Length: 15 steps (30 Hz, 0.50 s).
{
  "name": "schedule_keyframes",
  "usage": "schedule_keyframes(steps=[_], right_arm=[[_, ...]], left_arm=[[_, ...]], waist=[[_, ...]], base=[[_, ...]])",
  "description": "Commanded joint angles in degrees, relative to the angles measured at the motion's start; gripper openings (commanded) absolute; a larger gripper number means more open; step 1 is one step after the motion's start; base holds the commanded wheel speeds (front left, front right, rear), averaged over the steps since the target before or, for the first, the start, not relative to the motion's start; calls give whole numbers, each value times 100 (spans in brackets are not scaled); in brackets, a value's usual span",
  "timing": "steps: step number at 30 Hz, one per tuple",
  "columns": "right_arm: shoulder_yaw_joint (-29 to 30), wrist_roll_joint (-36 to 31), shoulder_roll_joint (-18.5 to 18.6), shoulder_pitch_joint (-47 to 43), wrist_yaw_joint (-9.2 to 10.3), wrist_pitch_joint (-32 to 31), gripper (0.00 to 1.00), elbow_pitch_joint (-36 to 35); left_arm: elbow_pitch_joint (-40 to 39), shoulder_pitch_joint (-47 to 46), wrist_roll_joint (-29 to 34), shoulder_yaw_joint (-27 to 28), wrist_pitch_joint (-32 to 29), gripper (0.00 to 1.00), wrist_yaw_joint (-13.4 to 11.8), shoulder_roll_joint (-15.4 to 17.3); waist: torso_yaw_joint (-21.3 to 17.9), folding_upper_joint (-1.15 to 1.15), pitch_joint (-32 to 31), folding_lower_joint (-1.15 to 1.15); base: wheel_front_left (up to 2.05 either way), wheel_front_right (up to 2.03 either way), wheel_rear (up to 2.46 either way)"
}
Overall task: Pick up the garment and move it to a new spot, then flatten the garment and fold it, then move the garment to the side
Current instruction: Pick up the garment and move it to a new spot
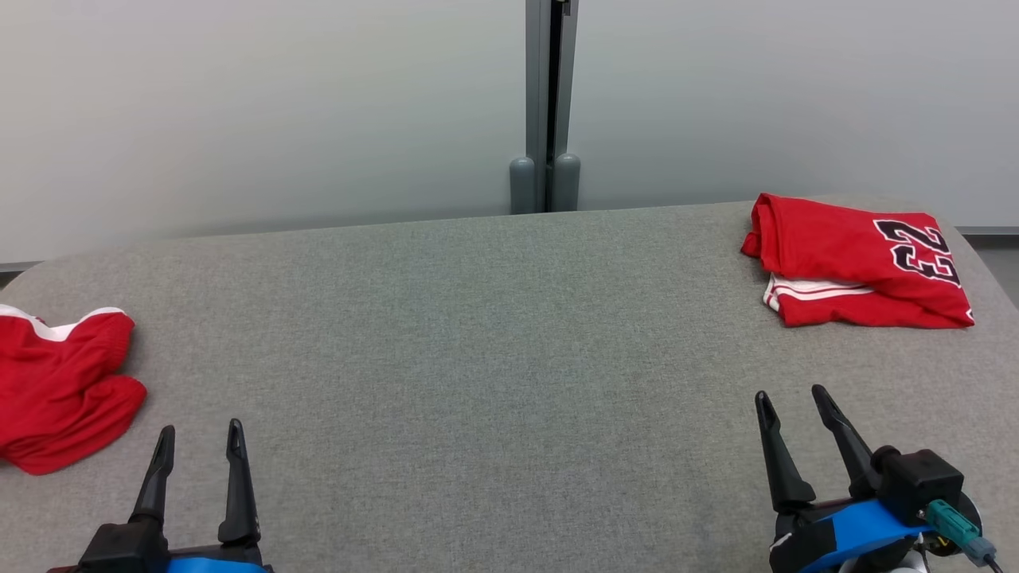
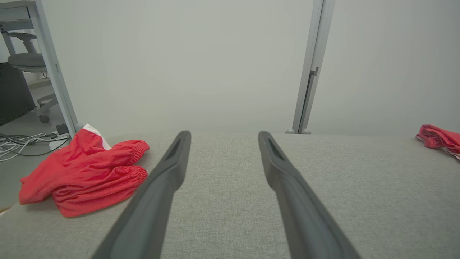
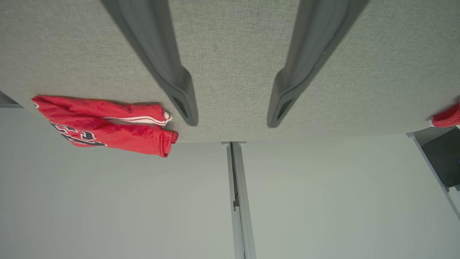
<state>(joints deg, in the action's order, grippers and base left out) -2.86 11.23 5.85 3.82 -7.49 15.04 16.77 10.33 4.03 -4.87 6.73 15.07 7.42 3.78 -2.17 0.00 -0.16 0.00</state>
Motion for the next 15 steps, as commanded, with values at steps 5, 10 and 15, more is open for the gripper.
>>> schedule_keyframes(steps=[5,10,15], right_arm=[[-21,-63,-59,-62,-1,17,100,27],[-117,-69,-102,-8,-1,17,100,80],[-138,-75,-160,-5,-1,17,100,102]], left_arm=[[-10,-39,9,113,12,100,5,67],[-37,-2,44,212,13,100,-11,68],[-43,-28,80,238,13,100,-15,64]], waist=[[85,0,-1,0],[266,0,-5,0],[588,0,-12,0]], base=[[0,0,0],[0,0,0],[0,0,0]])
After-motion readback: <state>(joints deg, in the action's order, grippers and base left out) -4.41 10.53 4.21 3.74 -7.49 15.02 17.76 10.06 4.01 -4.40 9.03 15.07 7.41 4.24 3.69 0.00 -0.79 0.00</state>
